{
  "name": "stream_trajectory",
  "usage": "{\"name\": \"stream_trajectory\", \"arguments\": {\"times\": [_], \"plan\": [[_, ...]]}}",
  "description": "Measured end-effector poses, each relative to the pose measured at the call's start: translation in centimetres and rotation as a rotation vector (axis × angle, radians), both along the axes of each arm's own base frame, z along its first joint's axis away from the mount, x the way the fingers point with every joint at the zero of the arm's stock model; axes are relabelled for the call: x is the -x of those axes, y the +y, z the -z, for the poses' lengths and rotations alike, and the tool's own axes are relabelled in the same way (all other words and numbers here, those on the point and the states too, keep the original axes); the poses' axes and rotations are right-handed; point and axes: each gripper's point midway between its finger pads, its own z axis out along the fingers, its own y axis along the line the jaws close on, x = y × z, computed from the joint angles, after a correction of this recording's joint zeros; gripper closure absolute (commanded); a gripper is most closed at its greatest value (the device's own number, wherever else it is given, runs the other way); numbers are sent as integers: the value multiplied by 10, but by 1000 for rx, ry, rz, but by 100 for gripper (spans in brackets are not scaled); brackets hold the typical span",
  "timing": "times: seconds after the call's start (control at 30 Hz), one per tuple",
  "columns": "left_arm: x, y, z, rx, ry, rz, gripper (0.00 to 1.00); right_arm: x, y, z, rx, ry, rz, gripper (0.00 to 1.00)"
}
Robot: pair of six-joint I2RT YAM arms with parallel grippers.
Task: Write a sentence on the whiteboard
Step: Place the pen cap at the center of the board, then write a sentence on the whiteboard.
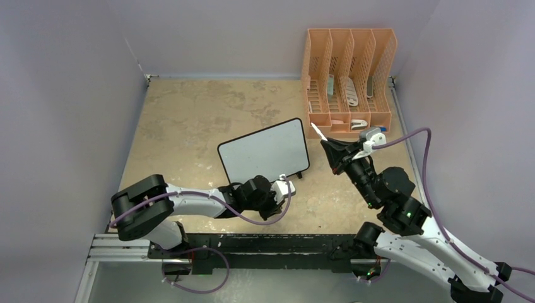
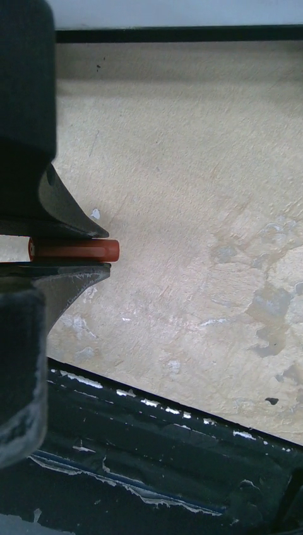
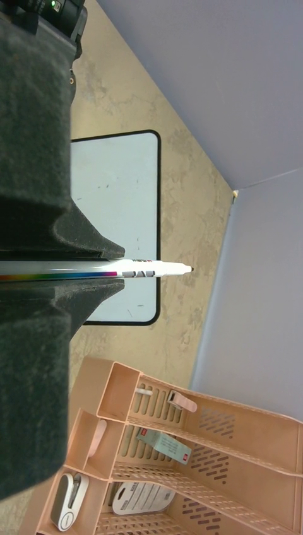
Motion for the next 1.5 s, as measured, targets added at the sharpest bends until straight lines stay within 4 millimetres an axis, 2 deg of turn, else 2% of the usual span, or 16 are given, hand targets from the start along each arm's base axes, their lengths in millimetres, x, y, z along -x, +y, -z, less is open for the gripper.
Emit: {"name": "stream_trajectory", "arguments": {"times": [0.3,0.7,0.87,0.97,1.07,1.27,1.43,1.5], "plan": [[5,4,14,-26,-20,19,85,-2,2,3,9,7,0,100],[4,1,13,-19,-30,17,68,-4,4,6,20,16,0,100],[5,8,9,-36,-31,5,61,-6,7,10,32,26,0,100],[3,10,-4,-24,-44,-13,59,-7,8,12,38,30,0,100],[-4,8,-28,5,-72,-37,54,-7,9,13,41,33,0,100],[-24,-2,-93,82,-140,-129,42,-9,11,16,51,41,0,100],[-45,3,-146,111,-189,-241,26,-14,16,24,75,60,4,100],[-53,7,-163,118,-199,-281,22,-15,17,25,80,64,4,100]]}}
